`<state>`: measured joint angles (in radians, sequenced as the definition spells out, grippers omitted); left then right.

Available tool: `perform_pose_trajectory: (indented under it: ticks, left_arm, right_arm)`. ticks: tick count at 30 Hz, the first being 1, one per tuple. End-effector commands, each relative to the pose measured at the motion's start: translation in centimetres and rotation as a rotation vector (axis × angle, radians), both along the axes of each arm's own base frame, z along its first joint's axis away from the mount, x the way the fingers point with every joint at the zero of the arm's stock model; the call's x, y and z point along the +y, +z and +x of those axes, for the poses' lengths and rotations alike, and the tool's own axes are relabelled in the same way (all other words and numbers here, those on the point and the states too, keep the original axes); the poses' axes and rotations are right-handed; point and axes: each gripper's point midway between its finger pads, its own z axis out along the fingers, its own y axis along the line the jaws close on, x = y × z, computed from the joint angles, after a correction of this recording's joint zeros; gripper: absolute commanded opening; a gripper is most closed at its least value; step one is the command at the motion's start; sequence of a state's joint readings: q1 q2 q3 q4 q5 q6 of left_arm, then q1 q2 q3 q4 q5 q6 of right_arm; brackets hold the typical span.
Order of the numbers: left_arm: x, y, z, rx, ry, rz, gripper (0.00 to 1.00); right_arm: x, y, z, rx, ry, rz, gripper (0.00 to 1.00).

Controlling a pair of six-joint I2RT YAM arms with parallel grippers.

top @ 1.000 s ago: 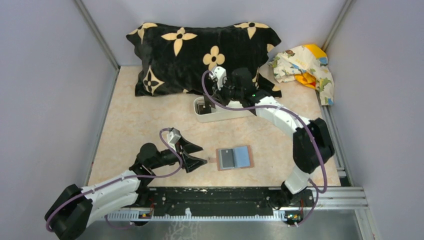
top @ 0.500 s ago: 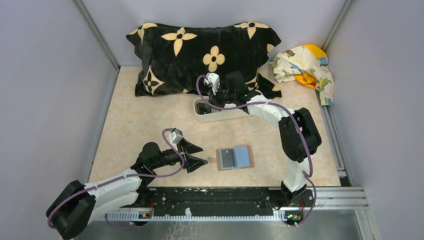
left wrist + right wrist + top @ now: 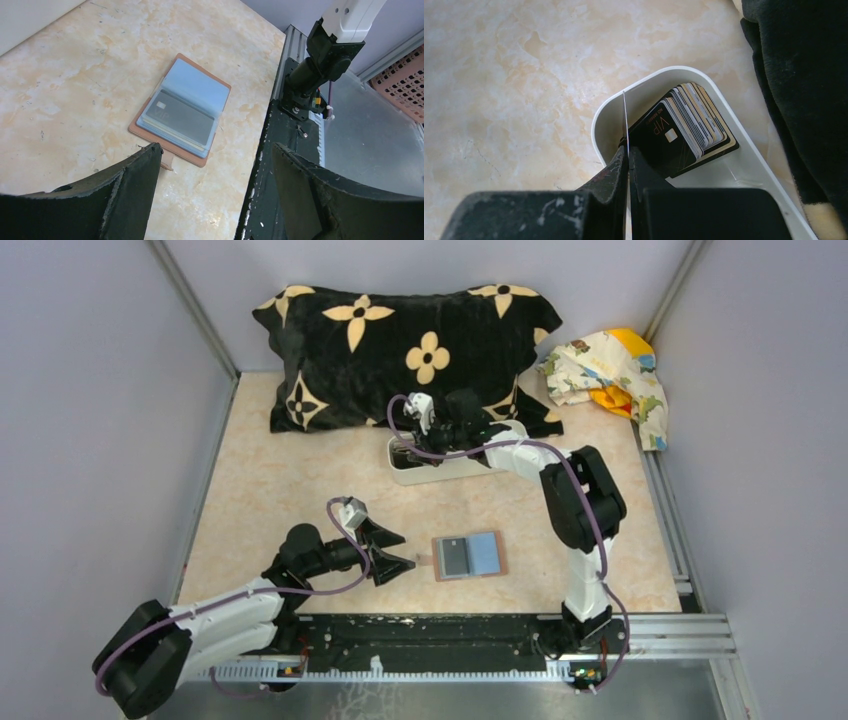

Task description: Take the credit cards out of the card holder

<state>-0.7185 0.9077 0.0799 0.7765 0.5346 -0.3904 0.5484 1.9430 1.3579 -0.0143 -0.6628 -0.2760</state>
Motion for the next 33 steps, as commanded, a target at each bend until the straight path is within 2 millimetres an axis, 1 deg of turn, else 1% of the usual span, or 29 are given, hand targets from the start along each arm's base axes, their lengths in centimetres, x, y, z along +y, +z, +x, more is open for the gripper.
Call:
perform_pose_trajectory:
  ticks: [1, 6, 10, 15, 16, 18, 19, 20, 23, 28, 31, 33]
  left_arm:
    - [-0.4, 1.7, 0.1, -0.046, -0.014, -0.028, 0.86]
    - [-0.4, 1.9, 0.2, -0.052, -0.01, -0.027, 0.86]
    - [-0.3, 1.8, 0.2, -0.049, -0.008, -0.024, 0.86]
    - [-0.4, 1.8, 0.1, -0.046, -0.014, -0.025, 0.86]
    - [-0.4, 1.7, 0.0, -0.045, -0.016, -0.024, 0.86]
    - [-0.4, 1.7, 0.0, -0.045, -0.02, -0.025, 0.86]
    - [-0.4, 1.8, 0.0, -0.047, -0.018, -0.026, 0.86]
    - [-0.4, 1.7, 0.0, -0.047, -0.019, -0.026, 0.86]
    - [-0.4, 1.7, 0.0, -0.047, -0.019, -0.025, 0.85]
    - [-0.3, 1.6, -0.1, -0.046, -0.019, -0.025, 0.85]
    - [-0.3, 1.7, 0.0, -0.046, -0.014, -0.027, 0.85]
    - [-0.3, 1.7, 0.0, -0.047, -0.015, -0.027, 0.86]
  right_arm:
    - [0.8, 2.3, 1.8, -0.077, -0.003, 0.046, 0.0]
    - [0.9, 2.3, 2.6, -0.089, -0.035, 0.055, 0.0]
    - [0.8, 2.7, 3.1, -0.105, -0.064, 0.057, 0.1]
    - [0.6, 3.5, 3.6, -0.131, -0.092, 0.06, 0.15]
    - [0.6, 3.6, 3.7, -0.132, -0.096, 0.061, 0.19]
    - [0.5, 3.6, 3.7, -0.135, -0.101, 0.06, 0.21]
    - [0.5, 3.7, 3.8, -0.138, -0.105, 0.062, 0.27]
    - [0.4, 3.8, 3.8, -0.139, -0.109, 0.062, 0.29]
    - [0.3, 4.1, 4.0, -0.148, -0.129, 0.068, 0.3]
    - [-0.2, 5.4, 4.4, -0.183, -0.172, 0.085, 0.3]
    - [-1.0, 6.2, 5.3, -0.212, -0.252, 0.09, 0.3]
    - [-1.8, 6.1, 6.0, -0.207, -0.318, 0.082, 0.28]
